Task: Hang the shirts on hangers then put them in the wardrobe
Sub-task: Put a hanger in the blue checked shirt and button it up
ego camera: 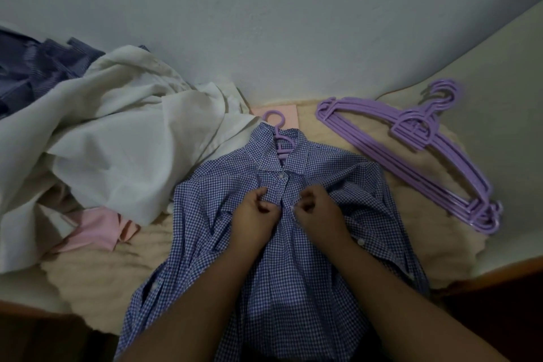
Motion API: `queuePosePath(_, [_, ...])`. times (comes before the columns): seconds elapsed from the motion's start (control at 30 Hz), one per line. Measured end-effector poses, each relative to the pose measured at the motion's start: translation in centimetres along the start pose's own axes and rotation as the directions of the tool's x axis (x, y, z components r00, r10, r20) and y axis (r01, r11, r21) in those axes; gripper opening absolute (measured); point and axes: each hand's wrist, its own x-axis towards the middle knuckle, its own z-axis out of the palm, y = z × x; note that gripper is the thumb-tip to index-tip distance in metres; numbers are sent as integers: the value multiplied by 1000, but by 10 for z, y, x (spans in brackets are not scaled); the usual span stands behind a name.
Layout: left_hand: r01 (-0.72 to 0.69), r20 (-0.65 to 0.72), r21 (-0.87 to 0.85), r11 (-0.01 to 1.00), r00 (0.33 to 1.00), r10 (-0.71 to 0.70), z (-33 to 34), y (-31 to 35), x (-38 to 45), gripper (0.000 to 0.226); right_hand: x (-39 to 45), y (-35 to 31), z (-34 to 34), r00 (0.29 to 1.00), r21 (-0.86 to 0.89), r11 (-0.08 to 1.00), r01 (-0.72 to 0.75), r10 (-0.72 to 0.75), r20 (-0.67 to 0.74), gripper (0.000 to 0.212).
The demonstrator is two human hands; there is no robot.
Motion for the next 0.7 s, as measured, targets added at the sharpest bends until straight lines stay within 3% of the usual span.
queuePosePath(0.17, [-11, 27, 23, 1000, 1000, 11, -2, 0, -2, 40, 12, 0, 12, 996, -144, 988, 58, -66, -52, 8])
queuePosePath(0.27, [-18, 16, 46, 999, 1000, 18, -2, -2, -2, 25, 15, 6, 16, 995, -202, 974, 104, -102, 20, 47])
queuePosePath(0.43, [-31, 40, 5, 999, 999, 31, 1, -4, -3, 28, 11, 6, 15, 981, -207, 959, 193, -187, 50, 58])
queuePosePath(0.57, [34, 76, -154, 987, 997, -23, -2, -6, -3, 30, 9, 7, 16, 984, -226, 958, 175, -166, 58, 50])
queuePosePath(0.7, [169, 133, -405, 899, 983, -125, -6, -1, -3, 33, 2, 0, 10, 1000, 70, 998, -1, 0, 12, 11])
